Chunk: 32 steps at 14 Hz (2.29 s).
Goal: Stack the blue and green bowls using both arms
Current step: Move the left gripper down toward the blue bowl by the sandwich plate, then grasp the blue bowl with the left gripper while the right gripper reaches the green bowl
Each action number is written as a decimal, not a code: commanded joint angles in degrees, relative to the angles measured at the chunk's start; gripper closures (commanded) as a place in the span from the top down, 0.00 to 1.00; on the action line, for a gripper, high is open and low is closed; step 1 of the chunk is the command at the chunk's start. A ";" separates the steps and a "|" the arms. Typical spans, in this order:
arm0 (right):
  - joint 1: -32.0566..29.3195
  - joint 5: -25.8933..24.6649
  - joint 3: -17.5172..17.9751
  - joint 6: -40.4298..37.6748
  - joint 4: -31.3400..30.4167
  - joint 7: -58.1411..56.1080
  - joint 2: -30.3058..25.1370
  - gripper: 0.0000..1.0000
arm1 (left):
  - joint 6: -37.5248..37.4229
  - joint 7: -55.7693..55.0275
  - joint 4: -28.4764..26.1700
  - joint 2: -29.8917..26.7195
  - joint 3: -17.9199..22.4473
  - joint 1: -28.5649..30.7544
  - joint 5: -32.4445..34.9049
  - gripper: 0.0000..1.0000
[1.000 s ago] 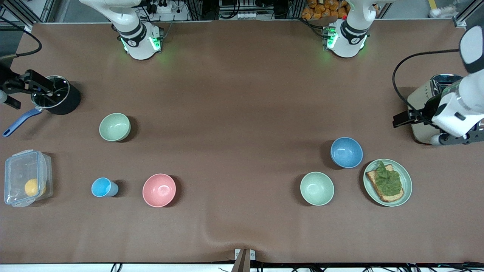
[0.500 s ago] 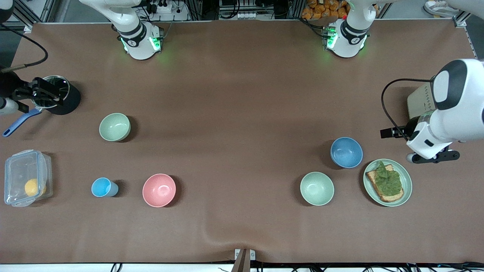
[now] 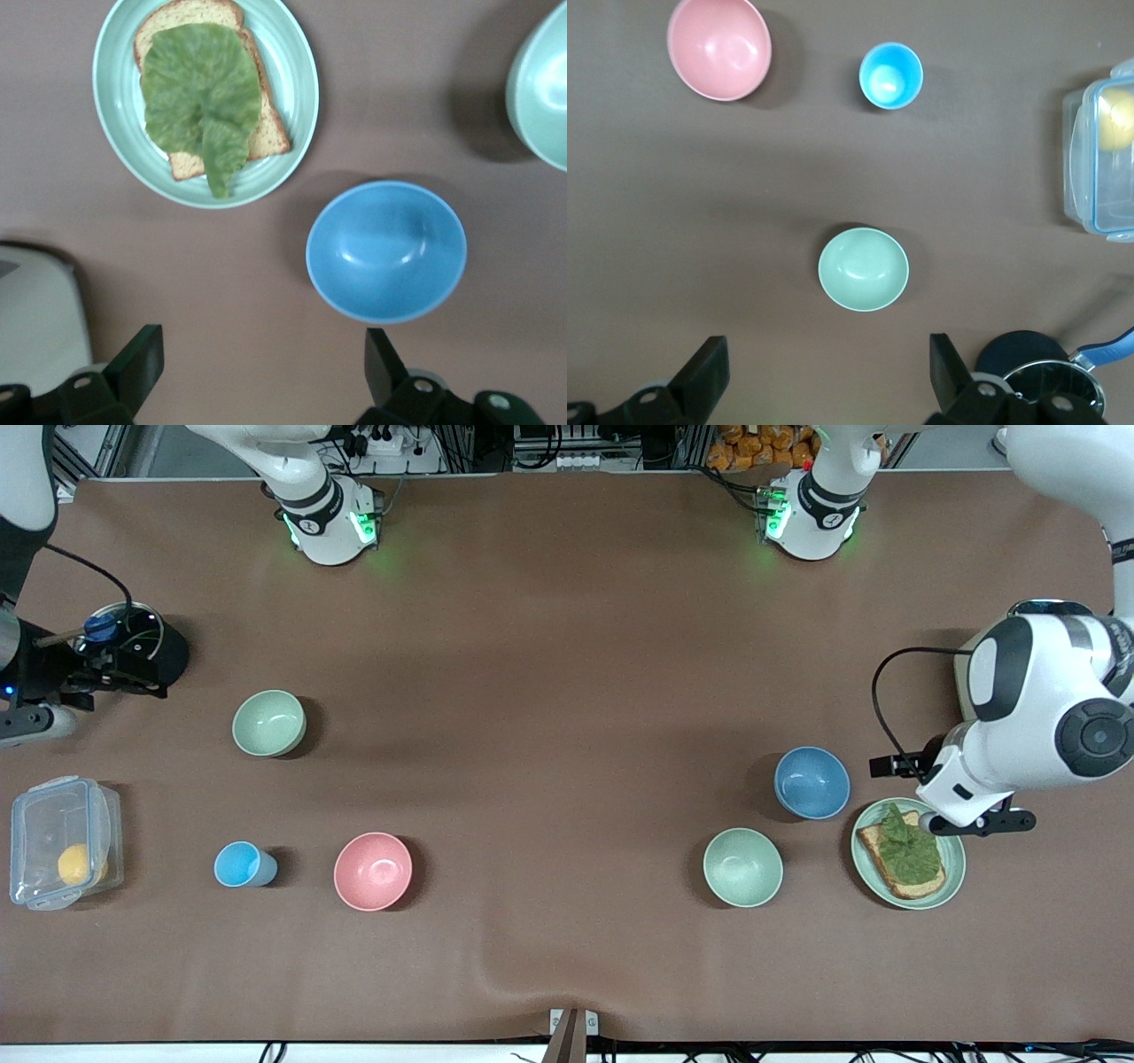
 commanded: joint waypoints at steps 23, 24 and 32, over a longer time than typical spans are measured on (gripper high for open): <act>-9.45 4.81 0.30 21.21 -31.30 -6.05 -2.54 1.00 | 25.31 -3.54 -17.39 5.68 -0.61 -0.33 0.39 1.00; -9.63 4.81 0.30 22.70 -32.36 -6.49 -2.45 1.00 | 25.31 -3.54 -17.31 5.68 -0.61 -0.42 0.39 0.96; -9.02 4.90 0.39 29.11 -32.81 -8.52 2.90 1.00 | 25.31 -8.20 -17.22 5.51 -0.61 -1.30 0.73 0.00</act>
